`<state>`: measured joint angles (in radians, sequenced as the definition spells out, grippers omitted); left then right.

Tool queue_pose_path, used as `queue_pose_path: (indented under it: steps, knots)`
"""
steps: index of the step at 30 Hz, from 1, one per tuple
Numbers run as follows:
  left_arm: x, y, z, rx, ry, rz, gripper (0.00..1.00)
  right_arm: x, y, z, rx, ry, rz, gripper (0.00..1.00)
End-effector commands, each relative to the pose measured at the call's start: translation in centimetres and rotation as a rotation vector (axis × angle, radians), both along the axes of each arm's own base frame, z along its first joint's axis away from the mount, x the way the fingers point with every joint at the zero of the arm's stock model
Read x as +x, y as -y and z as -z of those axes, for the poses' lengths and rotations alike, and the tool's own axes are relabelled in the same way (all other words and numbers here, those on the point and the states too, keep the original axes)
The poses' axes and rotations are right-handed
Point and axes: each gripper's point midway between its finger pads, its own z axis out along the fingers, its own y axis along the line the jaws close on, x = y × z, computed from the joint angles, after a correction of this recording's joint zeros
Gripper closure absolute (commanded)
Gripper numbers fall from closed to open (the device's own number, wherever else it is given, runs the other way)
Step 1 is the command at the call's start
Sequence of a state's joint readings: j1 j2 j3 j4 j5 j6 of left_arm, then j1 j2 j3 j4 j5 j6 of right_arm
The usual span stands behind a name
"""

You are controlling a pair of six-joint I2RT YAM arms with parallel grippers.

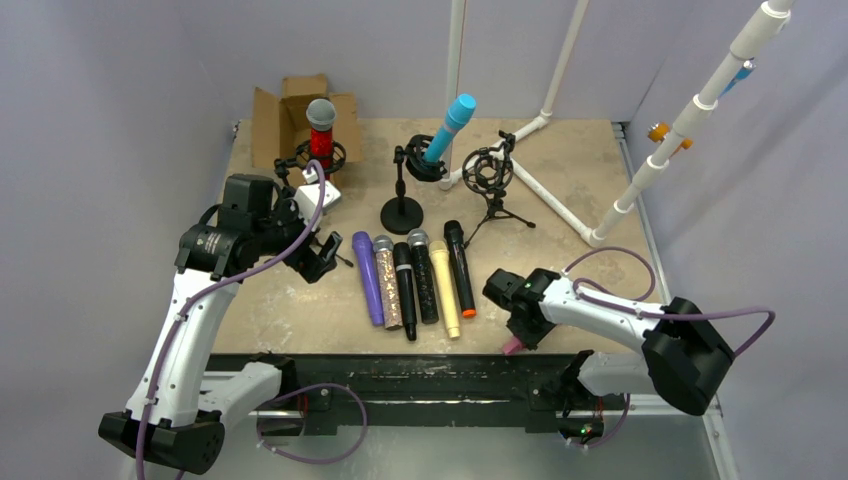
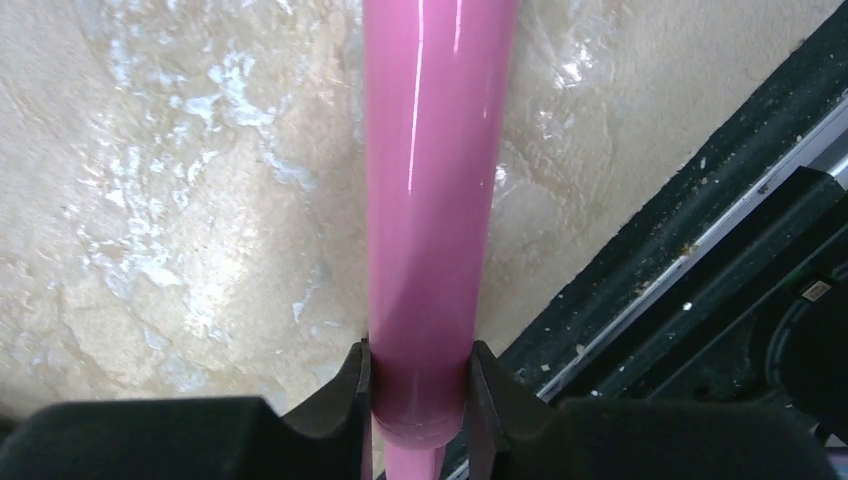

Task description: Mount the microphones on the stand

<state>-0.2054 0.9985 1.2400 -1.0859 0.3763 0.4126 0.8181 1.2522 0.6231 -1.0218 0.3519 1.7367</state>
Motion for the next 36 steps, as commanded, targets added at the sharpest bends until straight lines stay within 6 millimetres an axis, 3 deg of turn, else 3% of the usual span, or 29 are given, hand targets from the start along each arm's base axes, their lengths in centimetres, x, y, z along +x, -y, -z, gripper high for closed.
queue_pose_path:
  steps: [1,5,9,14,16,20,22,25,30,36]
  knots:
    - [0.3,-0.1,-1.1,0.015,0.044,0.009,0.00,2.6,-1.1,-0.6,-0.017,0.078,0.006,0.90]
    - [0.1,-0.4,-1.0,0.025,0.044,0.007,0.00,4.1,-2.2,-0.4,-0.030,0.087,-0.069,1.00]
    - [0.1,-0.4,-1.0,0.023,0.046,0.004,0.00,6.8,-4.9,-0.9,-0.042,0.124,-0.223,1.00]
    - [0.1,-0.4,-1.4,0.020,0.051,-0.003,0.00,7.8,-8.6,-0.7,-0.019,0.162,-0.426,0.96]
    - [0.0,-0.4,-1.5,0.019,0.051,-0.006,0.00,7.4,-9.0,-0.2,0.001,0.155,-0.474,0.81]
    - [0.0,-0.4,-1.5,0.016,0.049,-0.005,0.00,7.2,-9.0,-0.7,0.012,0.150,-0.512,0.24]
    - [0.0,-0.4,-1.5,0.014,0.048,-0.006,0.00,8.0,-8.7,-2.1,-0.007,0.191,-0.521,0.16]
    - [0.0,-0.3,-1.5,0.009,0.044,-0.006,0.00,9.8,-8.0,-4.1,-0.004,0.253,-0.513,0.15]
    - [0.0,-0.2,-1.6,0.004,0.042,-0.005,0.00,12.9,-5.7,-4.9,0.002,0.311,-0.459,0.21]
    - [0.0,-0.2,-1.6,0.001,0.039,-0.014,0.00,16.4,-6.4,-4.7,-0.024,0.352,-0.489,0.22]
